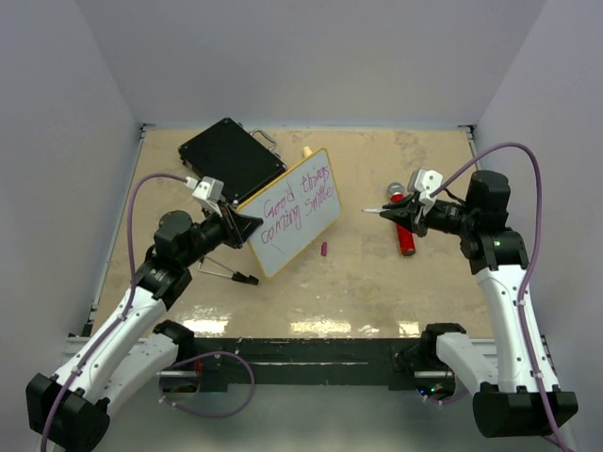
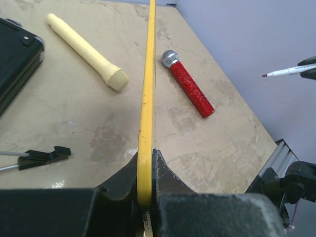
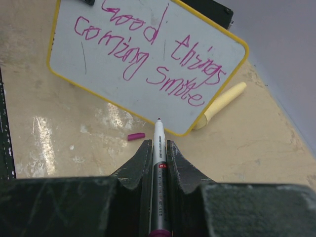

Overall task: Write a sentence on the whiteboard
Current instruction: Put down the whiteboard on the whiteboard stand.

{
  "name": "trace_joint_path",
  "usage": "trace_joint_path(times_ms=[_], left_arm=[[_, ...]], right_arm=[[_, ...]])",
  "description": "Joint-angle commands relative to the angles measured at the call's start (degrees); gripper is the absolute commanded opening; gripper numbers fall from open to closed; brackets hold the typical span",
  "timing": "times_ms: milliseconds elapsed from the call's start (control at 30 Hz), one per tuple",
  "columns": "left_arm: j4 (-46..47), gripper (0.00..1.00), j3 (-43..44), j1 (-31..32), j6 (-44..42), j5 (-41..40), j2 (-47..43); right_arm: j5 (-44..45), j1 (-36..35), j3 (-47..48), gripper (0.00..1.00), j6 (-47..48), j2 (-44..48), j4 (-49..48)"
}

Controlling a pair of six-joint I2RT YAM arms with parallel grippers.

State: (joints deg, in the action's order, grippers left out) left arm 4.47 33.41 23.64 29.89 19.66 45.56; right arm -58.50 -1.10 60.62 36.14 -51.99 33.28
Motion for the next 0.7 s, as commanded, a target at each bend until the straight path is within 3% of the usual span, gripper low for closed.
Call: trace_joint_path(times_ms=[0, 200, 667], left_arm=[[-3.93, 0.00, 6.84, -0.35, -3.08, -6.02, -5.74], [-13.78, 0.00, 8.96, -0.35, -6.24, -12.01, -11.36], [-13.86, 0.00, -0.18, -0.35, -4.31, -27.30, -22.36]], right_arm=[[-1.00, 0.14, -1.56, 0.00, -2.04, 0.57, -3.83], [-1.09, 0.22, -2.35, 0.00, -2.48, 0.39, -4.54], [-0.83, 0.22, -3.32, 0.00, -2.57, -0.13, -4.89]])
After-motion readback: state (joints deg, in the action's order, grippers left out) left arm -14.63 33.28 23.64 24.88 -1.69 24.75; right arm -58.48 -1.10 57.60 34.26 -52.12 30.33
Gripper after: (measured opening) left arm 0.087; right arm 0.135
